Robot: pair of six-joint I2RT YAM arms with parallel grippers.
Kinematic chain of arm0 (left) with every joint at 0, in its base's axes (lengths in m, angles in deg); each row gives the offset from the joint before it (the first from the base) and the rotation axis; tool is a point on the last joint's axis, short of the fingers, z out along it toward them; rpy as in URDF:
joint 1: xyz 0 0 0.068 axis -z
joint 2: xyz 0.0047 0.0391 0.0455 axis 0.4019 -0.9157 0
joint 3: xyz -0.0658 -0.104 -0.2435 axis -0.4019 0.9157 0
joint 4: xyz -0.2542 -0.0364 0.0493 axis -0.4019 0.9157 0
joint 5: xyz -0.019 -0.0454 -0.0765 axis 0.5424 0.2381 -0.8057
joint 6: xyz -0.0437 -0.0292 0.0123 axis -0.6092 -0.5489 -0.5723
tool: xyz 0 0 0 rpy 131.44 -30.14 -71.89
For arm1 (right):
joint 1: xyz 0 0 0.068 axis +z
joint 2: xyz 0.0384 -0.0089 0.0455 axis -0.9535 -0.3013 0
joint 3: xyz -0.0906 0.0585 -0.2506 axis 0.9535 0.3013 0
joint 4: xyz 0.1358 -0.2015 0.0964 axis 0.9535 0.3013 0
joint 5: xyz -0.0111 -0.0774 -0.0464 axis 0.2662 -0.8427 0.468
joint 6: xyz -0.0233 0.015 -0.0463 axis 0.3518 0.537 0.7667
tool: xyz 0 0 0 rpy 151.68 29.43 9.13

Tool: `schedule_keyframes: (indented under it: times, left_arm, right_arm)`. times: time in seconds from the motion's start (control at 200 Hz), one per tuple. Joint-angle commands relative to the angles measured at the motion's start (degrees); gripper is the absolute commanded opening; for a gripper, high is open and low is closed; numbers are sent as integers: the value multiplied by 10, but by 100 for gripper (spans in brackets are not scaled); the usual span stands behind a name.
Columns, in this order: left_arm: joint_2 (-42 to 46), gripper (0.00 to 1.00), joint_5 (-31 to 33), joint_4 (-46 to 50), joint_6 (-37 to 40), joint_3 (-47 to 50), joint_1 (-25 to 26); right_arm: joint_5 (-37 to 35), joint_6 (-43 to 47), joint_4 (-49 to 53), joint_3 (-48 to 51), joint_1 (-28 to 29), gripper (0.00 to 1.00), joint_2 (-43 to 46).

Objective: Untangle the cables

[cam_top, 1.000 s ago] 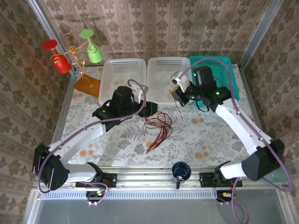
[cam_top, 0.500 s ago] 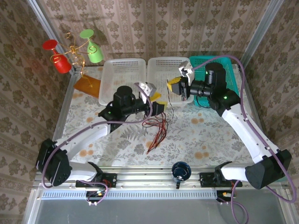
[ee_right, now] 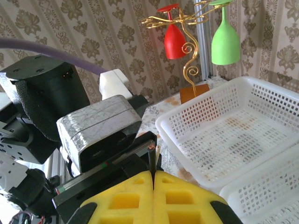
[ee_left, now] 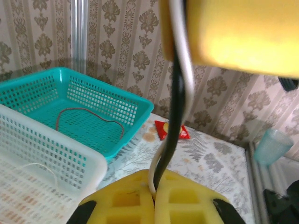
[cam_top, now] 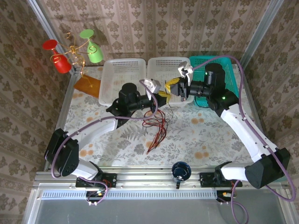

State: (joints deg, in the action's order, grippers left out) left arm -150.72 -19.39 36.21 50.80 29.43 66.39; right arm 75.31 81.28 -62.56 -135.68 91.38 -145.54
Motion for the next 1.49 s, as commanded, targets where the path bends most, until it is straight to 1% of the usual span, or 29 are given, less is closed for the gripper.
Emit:
schedule_keyframes:
  times: [0.0,0.05,0.065,0.16,0.25,0.31,0.385,0.59,0.84,0.92,1.065,1.11,1.14,1.215,1.25,1.36,1.375,1.49]
  left_arm:
    - [4,0,0,-37,-23,-14,-2]
    - [10,0,2,-32,-23,-12,-3]
    - [11,0,3,-30,-23,-11,-3]
    - [18,0,2,-16,-23,-12,-5]
    - [19,0,-5,-4,-24,-18,-5]
    - [17,0,-12,3,-27,-23,-6]
    - [14,0,-18,15,-33,-30,-7]
    - [11,0,-21,39,-34,-41,-7]
    - [11,0,-21,60,-31,-47,-6]
    - [12,0,-21,61,-30,-45,-6]
    - [11,0,-21,60,-32,-43,-6]
    - [12,0,-21,59,-34,-41,-6]
    - [12,0,-21,57,-35,-41,-6]
    - [13,0,-21,58,-34,-41,-6]
    - [13,0,-21,58,-36,-40,-6]
    - [12,0,-21,60,-37,-41,-7]
    - [11,0,-35,59,-37,-41,-7]
    - [11,0,-38,60,-39,-40,-6]
  right_arm:
    - [9,-9,-13,6,-6,3,-1]
    - [1,-6,-6,8,-9,16,2]
    - [-1,-5,-5,9,-10,19,4]
    - [-7,1,-2,24,-21,23,17]
    - [2,10,2,34,-30,28,25]
    - [5,20,9,39,-31,33,29]
    - [12,32,12,45,-31,35,31]
    - [49,33,14,33,-26,38,11]
    - [72,35,24,2,-9,33,-21]
    - [72,35,24,-5,-6,30,-30]
    - [64,38,20,-14,-6,17,-36]
    - [62,42,24,-16,-6,15,-36]
    - [60,45,28,-17,-7,16,-36]
    - [56,49,38,-18,-8,27,-35]
    - [56,45,35,-17,-10,29,-34]
    - [62,21,-4,-6,-17,29,-26]
    - [63,20,-7,-6,-18,28,-26]
    - [69,24,7,-16,-18,24,-32]
